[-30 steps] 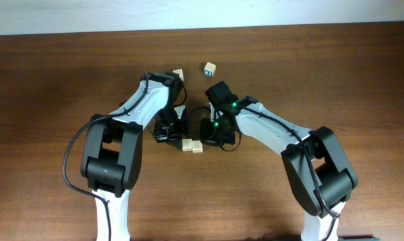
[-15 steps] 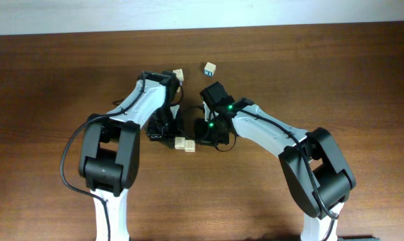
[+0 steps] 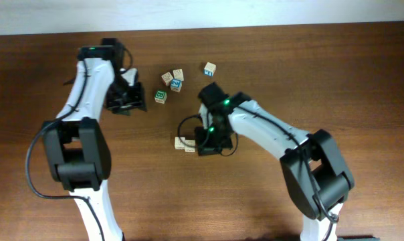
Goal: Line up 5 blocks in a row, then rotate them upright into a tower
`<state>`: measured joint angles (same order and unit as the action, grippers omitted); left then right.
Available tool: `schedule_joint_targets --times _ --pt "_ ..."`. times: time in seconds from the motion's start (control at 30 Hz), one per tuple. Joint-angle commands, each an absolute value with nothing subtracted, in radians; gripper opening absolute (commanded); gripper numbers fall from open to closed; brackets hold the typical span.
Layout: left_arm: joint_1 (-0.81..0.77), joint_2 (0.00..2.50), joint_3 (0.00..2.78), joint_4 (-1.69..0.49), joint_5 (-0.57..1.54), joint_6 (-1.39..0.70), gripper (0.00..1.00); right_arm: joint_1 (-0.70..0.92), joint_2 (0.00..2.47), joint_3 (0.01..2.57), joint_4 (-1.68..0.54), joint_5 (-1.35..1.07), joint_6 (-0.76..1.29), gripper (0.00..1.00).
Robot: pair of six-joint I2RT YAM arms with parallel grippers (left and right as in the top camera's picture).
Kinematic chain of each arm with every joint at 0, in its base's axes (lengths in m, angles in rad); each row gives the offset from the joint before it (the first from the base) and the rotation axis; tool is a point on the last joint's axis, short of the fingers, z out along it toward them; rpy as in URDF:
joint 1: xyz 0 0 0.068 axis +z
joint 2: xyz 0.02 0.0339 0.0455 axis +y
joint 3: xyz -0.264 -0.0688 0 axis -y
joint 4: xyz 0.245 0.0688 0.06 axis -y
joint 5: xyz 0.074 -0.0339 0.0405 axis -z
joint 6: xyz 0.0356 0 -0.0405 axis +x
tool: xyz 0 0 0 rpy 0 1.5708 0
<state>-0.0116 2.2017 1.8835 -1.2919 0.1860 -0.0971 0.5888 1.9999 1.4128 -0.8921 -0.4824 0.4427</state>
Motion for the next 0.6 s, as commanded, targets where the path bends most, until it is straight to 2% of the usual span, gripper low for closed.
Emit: schedule_joint_targets --times 0.0,0.17,0.57 --pt "0.058 2.214 1.901 -1.274 0.187 -0.112 0.52 0.666 1.993 1.425 -0.898 -0.36 0.4 0.06" --pt "0.076 2.214 1.901 -1.268 0.186 -0.111 0.52 0.697 2.007 1.425 -0.87 -0.252 0.408 0.06" --pt "0.077 2.214 1.901 -1.264 0.186 -0.111 0.52 0.702 2.067 1.425 -0.808 -0.262 0.408 0.06"
